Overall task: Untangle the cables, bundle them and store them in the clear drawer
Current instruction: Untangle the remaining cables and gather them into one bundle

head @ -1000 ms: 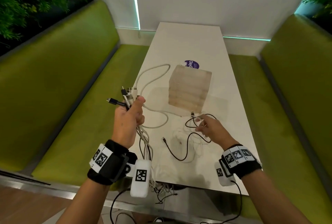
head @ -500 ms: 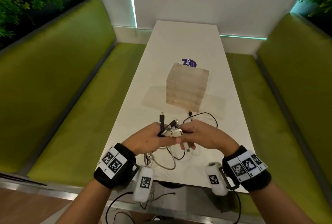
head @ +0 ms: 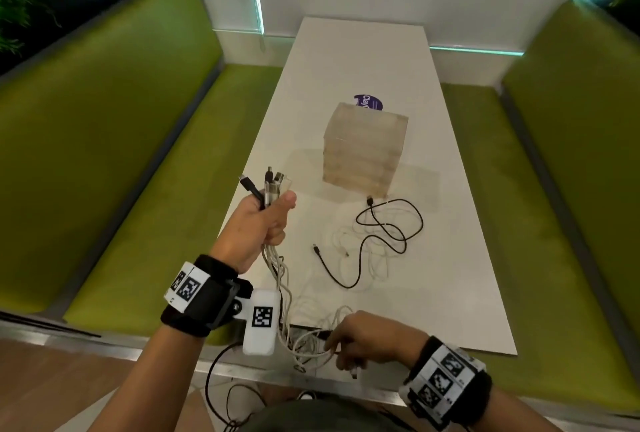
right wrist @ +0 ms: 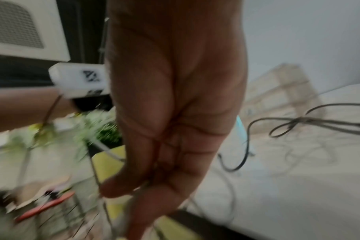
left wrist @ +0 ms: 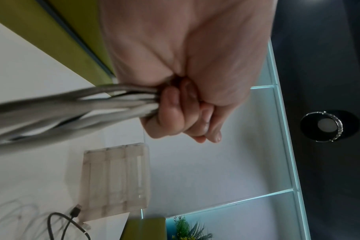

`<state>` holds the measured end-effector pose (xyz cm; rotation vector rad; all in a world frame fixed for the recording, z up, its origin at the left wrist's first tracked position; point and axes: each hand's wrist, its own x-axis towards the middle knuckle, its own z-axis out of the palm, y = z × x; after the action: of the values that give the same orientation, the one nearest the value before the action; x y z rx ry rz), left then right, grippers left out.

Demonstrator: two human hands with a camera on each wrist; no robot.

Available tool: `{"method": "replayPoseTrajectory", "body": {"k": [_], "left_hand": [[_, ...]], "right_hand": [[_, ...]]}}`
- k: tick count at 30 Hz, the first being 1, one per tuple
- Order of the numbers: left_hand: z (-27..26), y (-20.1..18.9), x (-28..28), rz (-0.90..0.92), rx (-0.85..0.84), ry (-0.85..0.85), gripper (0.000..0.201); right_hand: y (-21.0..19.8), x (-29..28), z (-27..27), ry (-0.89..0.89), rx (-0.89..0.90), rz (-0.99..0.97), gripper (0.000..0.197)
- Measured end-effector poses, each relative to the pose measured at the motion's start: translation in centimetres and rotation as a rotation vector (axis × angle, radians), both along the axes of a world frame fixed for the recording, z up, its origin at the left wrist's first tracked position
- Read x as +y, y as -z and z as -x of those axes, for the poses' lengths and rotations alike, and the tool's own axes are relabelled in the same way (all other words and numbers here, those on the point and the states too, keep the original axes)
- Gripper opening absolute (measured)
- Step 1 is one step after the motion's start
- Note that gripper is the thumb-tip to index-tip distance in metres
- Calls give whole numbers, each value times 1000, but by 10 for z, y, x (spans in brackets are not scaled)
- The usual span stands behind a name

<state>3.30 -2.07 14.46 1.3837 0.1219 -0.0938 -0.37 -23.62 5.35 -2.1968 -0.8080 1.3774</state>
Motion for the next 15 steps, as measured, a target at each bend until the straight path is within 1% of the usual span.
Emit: {"method": "replayPoseTrajectory", "body": {"k": [2,5,7,9,10,12,13,14,15], "left_hand": [[0,-1,-1,27,-5,-18,22],[0,-3,-2,69,-6,-35,23],[0,-3,-1,79,-9,-30,26],[1,-3,0,80,-9,-22,25],[1,-3,0,78,-9,-21,24],[1,-3,-1,72,-11,-19,23],[2,-3,-1,74,-15,-19,23],[2,-3,-2,76,-20,-19,24],[2,-3,-2,76,-23,-21,26]], "right_hand": [[5,8,13,-83,-1,56,39],[1,12,23,-238,31,117,48],[-3,12,24,-266,32,151,53],[-1,10,24,-174,114,178,63],[2,9,23,-111,150,184,71],[10,5,18,-40,109,198,87],[13,1,13,2,67,199,89],[16,-3,6,66,34,184,83],[15,-8,-2,135,-2,161,70]]}}
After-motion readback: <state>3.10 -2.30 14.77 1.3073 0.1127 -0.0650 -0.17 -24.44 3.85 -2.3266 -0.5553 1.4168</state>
